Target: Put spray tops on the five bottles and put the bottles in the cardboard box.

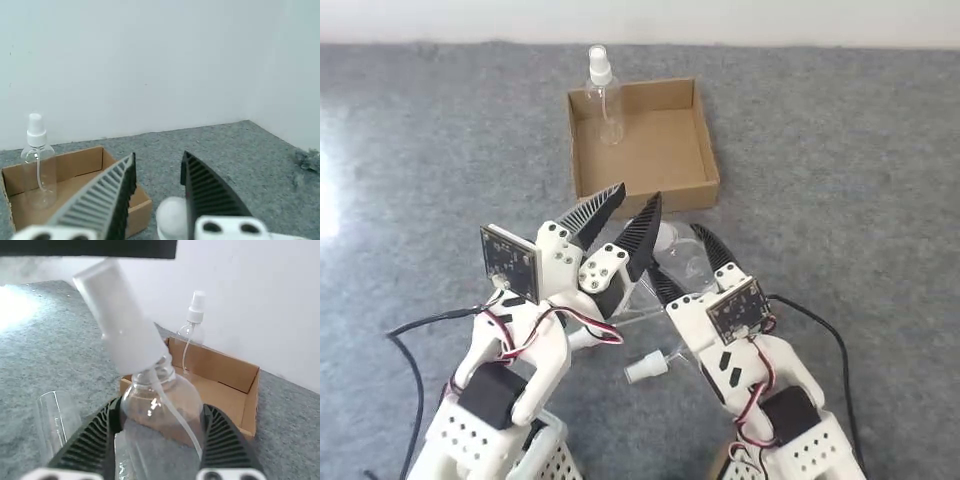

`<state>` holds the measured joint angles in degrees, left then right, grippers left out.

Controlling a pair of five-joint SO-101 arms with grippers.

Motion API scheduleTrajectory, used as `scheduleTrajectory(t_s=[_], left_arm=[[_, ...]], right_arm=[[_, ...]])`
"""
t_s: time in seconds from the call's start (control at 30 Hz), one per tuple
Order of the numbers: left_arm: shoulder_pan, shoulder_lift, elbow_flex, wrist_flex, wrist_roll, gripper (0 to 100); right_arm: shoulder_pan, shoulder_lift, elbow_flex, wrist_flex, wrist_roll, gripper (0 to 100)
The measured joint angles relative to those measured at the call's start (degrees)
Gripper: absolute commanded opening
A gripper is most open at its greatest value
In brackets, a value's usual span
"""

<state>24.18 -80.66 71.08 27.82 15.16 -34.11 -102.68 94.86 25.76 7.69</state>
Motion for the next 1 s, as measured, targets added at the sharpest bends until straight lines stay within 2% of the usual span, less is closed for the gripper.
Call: scheduleTrajectory(t_s=[0.27, 0.5, 0.67, 0.87, 1.0], left_arm=[[0.0, 0.0, 0.0, 0.0, 0.0, 14], [0.0, 0.0, 0.0, -0.5, 0.0, 14], [0.1, 0.0, 0.7, -1.2, -1.1, 14], [0.0, 0.0, 0.4, -0.8, -1.6, 14], [-1.4, -0.1, -4.2, 4.2, -1.6, 14]], right_arm=[[-0.7, 0.0, 0.0, 1.7, 0.0, 6.9], [-5.7, 0.0, -0.2, 4.7, 0.0, 6.9], [-5.8, 0.0, -1.8, 7.3, 0.0, 6.9], [-2.8, 0.0, -1.8, 7.3, 0.0, 6.9], [1.0, 0.0, -1.8, 7.3, 0.0, 6.9]])
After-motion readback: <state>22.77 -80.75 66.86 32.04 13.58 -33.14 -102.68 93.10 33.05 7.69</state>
